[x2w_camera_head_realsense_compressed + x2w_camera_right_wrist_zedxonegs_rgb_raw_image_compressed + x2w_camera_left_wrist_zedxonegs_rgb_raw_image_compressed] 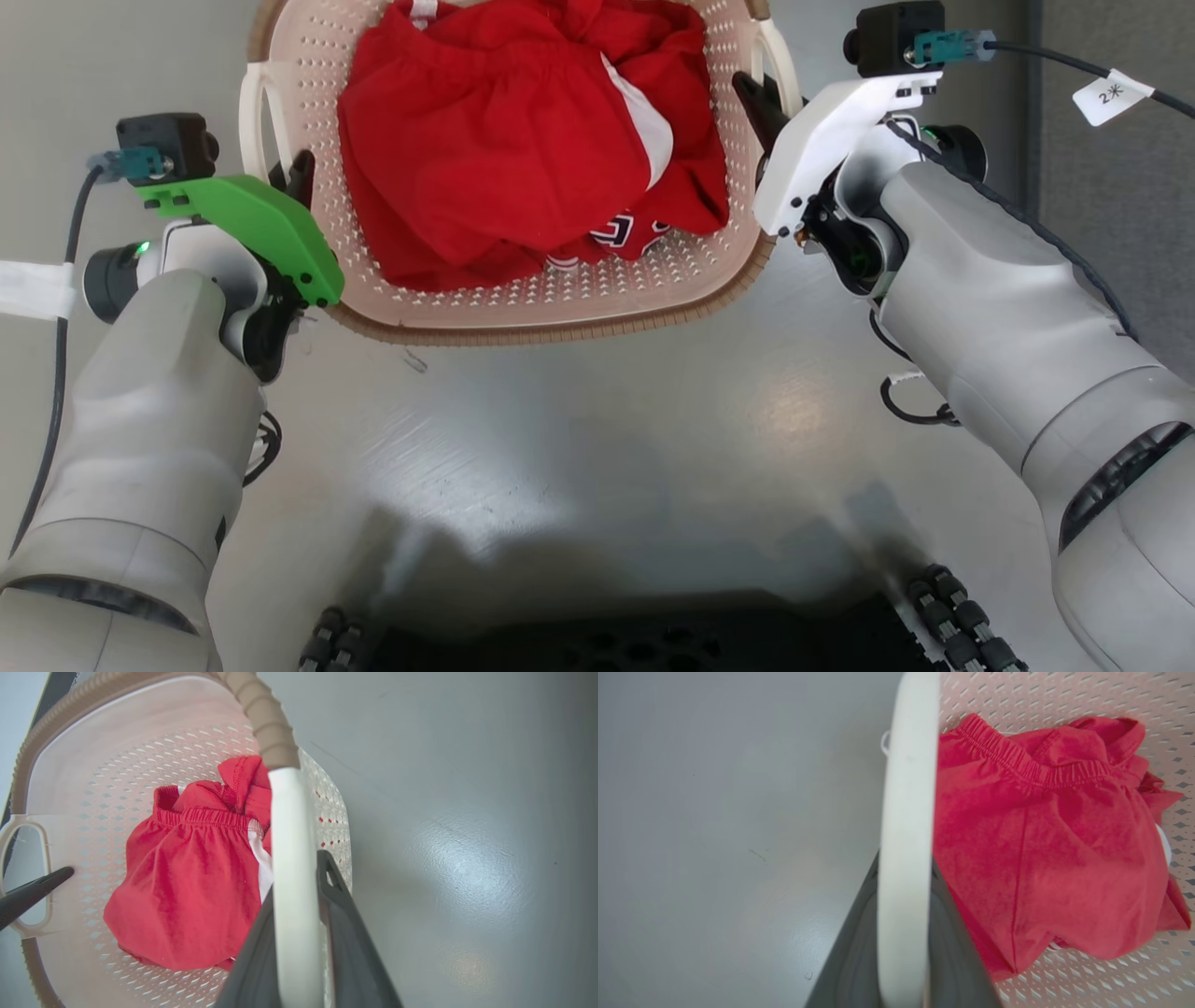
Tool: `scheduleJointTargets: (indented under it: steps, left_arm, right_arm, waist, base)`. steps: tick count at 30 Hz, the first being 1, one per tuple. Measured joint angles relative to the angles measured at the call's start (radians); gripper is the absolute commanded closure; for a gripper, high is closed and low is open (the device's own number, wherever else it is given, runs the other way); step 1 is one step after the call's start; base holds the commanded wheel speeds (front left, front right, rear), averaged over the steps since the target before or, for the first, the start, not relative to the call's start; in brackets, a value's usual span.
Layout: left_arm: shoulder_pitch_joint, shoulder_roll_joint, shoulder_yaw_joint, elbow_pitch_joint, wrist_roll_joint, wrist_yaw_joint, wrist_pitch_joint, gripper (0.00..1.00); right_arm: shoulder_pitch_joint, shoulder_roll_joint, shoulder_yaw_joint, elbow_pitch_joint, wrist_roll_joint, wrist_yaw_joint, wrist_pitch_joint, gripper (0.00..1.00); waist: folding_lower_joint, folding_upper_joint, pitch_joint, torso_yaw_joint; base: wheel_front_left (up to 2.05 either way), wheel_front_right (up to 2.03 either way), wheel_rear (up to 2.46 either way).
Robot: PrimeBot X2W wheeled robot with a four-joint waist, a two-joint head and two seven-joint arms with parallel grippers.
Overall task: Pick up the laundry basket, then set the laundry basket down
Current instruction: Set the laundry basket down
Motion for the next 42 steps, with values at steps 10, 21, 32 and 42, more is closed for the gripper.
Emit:
scheduleJointTargets:
  steps: [10, 21, 32, 42]
  left_arm:
    - [-0.009, -0.005, -0.002, 0.005, 0.0, 0.0, -0.012, 1.0]
    - [-0.023, -0.008, -0.006, 0.011, 0.0, 0.0, -0.037, 1.0]
    - [-0.024, -0.013, -0.011, 0.02, 0.0, 0.0, -0.052, 1.0]
    - [-0.026, -0.016, -0.017, 0.021, 0.0, 0.0, -0.058, 1.0]
  right_arm:
    - [-0.01, 0.001, 0.01, 0.012, 0.005, 0.0, -0.025, 1.0]
    - [-0.018, 0.001, 0.018, 0.019, 0.007, 0.0, -0.06, 1.0]
    - [-0.023, 0.002, 0.029, 0.028, 0.01, 0.0, -0.069, 1.0]
    - [-0.03, 0.002, 0.036, 0.032, 0.021, 0.0, -0.07, 1.0]
  waist:
    - [0.0, 0.0, 0.031, 0.009]
    - [-0.0001, 0.0, 0.047, 0.01]
    - [-0.0001, 0.0, 0.058, 0.009]
    - [-0.0002, 0.0, 0.068, 0.011]
  base:
    - [0.0, 0.0, 0.0]
    - [0.0, 0.0, 0.0]
    - [0.0, 0.0, 0.0]
    - [0.0, 0.0, 0.0]
